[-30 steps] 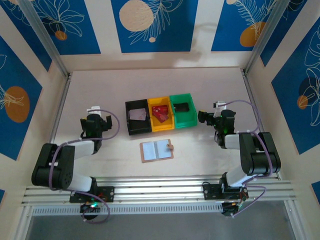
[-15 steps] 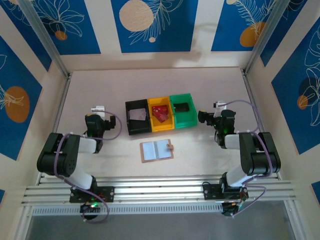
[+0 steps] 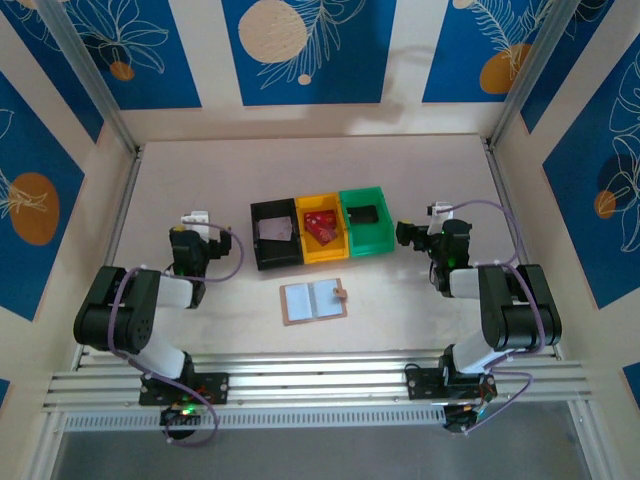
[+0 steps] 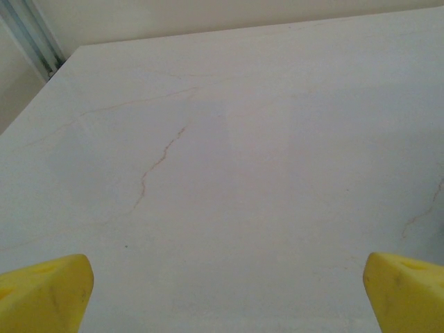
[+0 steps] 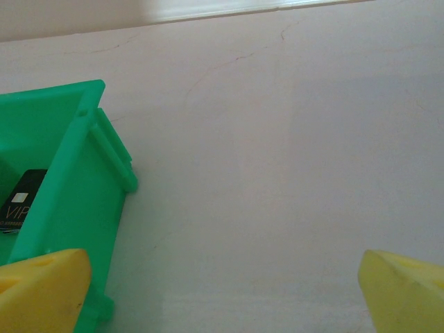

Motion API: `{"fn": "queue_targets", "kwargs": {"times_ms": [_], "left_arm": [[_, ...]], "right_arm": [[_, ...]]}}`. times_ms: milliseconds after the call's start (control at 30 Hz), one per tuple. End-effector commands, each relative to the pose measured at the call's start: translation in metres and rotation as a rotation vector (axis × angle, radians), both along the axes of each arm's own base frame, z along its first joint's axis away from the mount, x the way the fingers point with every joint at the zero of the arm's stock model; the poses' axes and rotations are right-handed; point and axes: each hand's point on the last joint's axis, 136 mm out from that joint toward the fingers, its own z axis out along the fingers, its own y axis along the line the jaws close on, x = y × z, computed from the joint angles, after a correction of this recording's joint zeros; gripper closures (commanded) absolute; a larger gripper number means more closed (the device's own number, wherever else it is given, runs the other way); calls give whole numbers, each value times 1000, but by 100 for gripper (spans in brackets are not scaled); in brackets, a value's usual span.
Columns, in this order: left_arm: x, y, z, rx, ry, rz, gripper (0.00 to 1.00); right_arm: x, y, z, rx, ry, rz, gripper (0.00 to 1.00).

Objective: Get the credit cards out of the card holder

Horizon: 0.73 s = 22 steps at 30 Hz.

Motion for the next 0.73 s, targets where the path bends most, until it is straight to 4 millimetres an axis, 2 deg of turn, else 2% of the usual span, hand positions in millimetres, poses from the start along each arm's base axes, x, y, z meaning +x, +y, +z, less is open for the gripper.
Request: {"fn": "queue_targets", "kwargs": {"times_ms": [0,700], "left_arm": [[1,-5,4,9,-18,-40,0],[2,-9,4,1,-13,-73,0]], "right_arm": [[2,1,5,-5,-23,17,1],[2,2,5,-5,-22,19,1]]}}
